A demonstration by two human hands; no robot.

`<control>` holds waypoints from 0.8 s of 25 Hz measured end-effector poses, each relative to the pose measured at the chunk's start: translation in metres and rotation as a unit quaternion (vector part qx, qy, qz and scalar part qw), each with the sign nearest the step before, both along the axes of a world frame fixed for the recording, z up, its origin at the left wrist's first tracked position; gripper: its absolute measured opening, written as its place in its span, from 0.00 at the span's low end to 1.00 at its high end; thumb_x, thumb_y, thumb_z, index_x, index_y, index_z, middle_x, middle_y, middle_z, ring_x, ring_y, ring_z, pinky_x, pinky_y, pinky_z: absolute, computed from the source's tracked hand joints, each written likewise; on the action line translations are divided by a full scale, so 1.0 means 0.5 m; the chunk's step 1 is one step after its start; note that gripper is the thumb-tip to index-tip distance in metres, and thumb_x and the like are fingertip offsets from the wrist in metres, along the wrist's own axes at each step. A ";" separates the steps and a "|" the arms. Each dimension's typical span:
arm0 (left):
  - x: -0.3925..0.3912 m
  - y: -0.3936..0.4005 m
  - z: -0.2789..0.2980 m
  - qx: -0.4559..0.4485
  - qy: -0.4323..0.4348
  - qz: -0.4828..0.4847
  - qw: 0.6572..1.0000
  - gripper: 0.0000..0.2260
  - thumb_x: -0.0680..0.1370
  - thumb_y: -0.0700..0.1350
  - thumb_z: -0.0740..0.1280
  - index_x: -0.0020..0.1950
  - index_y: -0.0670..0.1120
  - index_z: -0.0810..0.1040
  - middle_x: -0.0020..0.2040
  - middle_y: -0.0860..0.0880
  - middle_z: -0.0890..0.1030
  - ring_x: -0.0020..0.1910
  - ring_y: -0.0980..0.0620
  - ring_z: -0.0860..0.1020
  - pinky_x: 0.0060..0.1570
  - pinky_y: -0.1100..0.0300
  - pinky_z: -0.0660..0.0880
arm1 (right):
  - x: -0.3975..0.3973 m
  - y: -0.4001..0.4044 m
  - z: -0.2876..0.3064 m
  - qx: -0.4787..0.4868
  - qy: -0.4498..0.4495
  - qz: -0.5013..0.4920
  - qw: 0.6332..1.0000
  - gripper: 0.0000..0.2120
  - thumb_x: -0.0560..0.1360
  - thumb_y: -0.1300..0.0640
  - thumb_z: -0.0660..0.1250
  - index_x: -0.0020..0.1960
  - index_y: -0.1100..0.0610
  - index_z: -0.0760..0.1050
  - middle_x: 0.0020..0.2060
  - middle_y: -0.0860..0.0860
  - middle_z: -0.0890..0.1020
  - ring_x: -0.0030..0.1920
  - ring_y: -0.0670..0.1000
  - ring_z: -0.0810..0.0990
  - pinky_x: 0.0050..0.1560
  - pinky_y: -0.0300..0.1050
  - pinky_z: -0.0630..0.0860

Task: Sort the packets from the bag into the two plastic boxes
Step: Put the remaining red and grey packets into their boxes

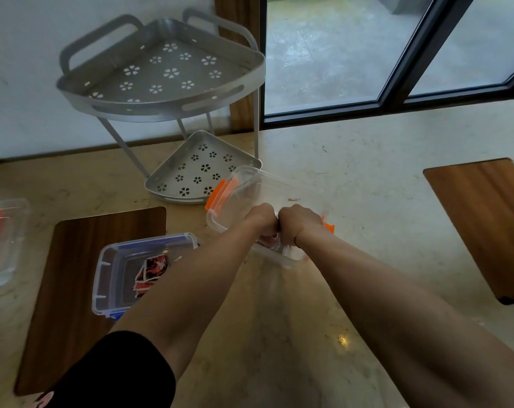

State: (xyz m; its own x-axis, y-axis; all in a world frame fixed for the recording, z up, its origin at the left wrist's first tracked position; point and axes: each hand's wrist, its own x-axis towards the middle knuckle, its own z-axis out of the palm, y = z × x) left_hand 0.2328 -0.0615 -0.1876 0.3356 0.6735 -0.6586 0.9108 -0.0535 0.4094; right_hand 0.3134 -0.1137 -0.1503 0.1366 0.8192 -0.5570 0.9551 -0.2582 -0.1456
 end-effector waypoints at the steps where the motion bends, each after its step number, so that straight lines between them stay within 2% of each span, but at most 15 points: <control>1: -0.003 -0.005 0.011 0.002 -0.004 -0.011 1.000 0.14 0.80 0.35 0.61 0.33 0.41 0.69 0.34 0.44 0.77 0.35 0.45 0.79 0.42 0.55 0.81 | -0.001 -0.004 0.009 0.007 -0.003 0.003 1.000 0.10 0.72 0.64 0.65 0.53 0.61 0.78 0.53 0.59 0.80 0.51 0.60 0.80 0.42 0.47 0.71; 2: -0.005 -0.007 0.024 0.002 -0.002 -0.015 1.000 0.14 0.79 0.35 0.61 0.34 0.41 0.69 0.37 0.42 0.78 0.38 0.44 0.79 0.46 0.52 0.81 | -0.001 -0.009 0.020 0.017 -0.008 0.005 1.000 0.11 0.72 0.65 0.64 0.54 0.61 0.77 0.54 0.59 0.80 0.54 0.61 0.79 0.43 0.48 0.71; 4: -0.009 -0.014 0.047 0.031 0.021 -0.038 0.999 0.14 0.78 0.36 0.64 0.32 0.42 0.70 0.39 0.43 0.80 0.34 0.47 0.78 0.40 0.54 0.80 | -0.003 -0.019 0.039 0.044 -0.022 0.005 0.999 0.12 0.73 0.65 0.63 0.55 0.61 0.77 0.55 0.59 0.79 0.55 0.61 0.79 0.44 0.48 0.71; 5: -0.012 -0.019 0.063 0.067 0.033 -0.067 0.995 0.14 0.78 0.38 0.64 0.32 0.42 0.70 0.36 0.45 0.79 0.32 0.49 0.78 0.36 0.57 0.76 | -0.004 -0.024 0.048 0.061 -0.032 0.007 0.998 0.11 0.73 0.64 0.63 0.55 0.60 0.77 0.54 0.59 0.79 0.54 0.61 0.79 0.43 0.48 0.71; 7: -0.022 -0.032 0.086 0.138 0.031 -0.115 0.983 0.12 0.78 0.42 0.64 0.34 0.42 0.73 0.32 0.49 0.75 0.37 0.48 0.79 0.37 0.59 0.70 | -0.007 -0.040 0.059 0.099 -0.053 0.017 0.993 0.10 0.74 0.61 0.63 0.55 0.58 0.77 0.52 0.57 0.81 0.52 0.60 0.80 0.41 0.48 0.71; 9: -0.040 -0.046 0.103 0.161 -0.002 -0.117 0.980 0.10 0.78 0.46 0.63 0.38 0.44 0.76 0.36 0.48 0.77 0.40 0.48 0.78 0.38 0.59 0.69 | -0.007 -0.060 0.061 0.139 -0.060 0.021 0.988 0.12 0.75 0.56 0.63 0.57 0.55 0.76 0.53 0.55 0.81 0.53 0.59 0.79 0.42 0.48 0.72; 11: -0.064 -0.064 0.114 0.166 -0.071 -0.063 0.981 0.10 0.78 0.48 0.64 0.44 0.44 0.81 0.43 0.46 0.82 0.42 0.49 0.78 0.38 0.59 0.68 | -0.004 -0.085 0.058 0.176 -0.045 0.010 0.983 0.15 0.76 0.52 0.63 0.61 0.52 0.74 0.57 0.53 0.80 0.58 0.57 0.76 0.46 0.50 0.74; 13: -0.094 -0.083 0.113 0.199 -0.131 -0.021 0.971 0.12 0.77 0.49 0.65 0.56 0.44 0.81 0.54 0.46 0.83 0.50 0.50 0.79 0.47 0.57 0.73 | -0.001 -0.111 0.058 0.210 -0.038 -0.004 0.977 0.18 0.77 0.48 0.63 0.66 0.50 0.71 0.63 0.51 0.77 0.63 0.57 0.73 0.53 0.53 0.75; 15: -0.123 -0.106 0.107 0.235 -0.156 -0.024 0.959 0.17 0.78 0.52 0.65 0.65 0.48 0.76 0.64 0.47 0.78 0.62 0.48 0.75 0.60 0.51 0.73 | 0.002 -0.138 0.059 0.231 -0.046 -0.015 0.972 0.21 0.77 0.44 0.62 0.69 0.48 0.68 0.68 0.51 0.73 0.68 0.56 0.69 0.60 0.55 0.72; 17: -0.151 -0.128 0.098 0.271 -0.147 -0.057 0.950 0.20 0.78 0.55 0.64 0.69 0.50 0.72 0.70 0.48 0.73 0.69 0.47 0.69 0.64 0.49 0.69 | 0.004 -0.172 0.054 0.232 -0.059 -0.030 0.971 0.23 0.78 0.42 0.60 0.71 0.47 0.66 0.71 0.50 0.69 0.72 0.56 0.64 0.64 0.56 0.68; 20: -0.176 -0.152 0.082 0.337 -0.133 -0.117 0.925 0.24 0.77 0.59 0.62 0.71 0.52 0.69 0.71 0.48 0.70 0.71 0.47 0.66 0.66 0.49 0.67 | 0.011 -0.229 0.042 0.228 -0.071 -0.064 0.969 0.25 0.78 0.40 0.57 0.72 0.46 0.63 0.74 0.51 0.65 0.75 0.56 0.58 0.68 0.58 0.64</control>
State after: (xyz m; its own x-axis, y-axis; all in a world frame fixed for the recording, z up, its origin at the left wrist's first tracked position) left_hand 0.1450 -0.1374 -0.1466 0.6140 0.7892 0.0108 0.7140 -0.5612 0.4186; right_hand 0.3191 -0.2280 -0.1293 0.3031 0.9466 -0.1095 0.9379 -0.3167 -0.1416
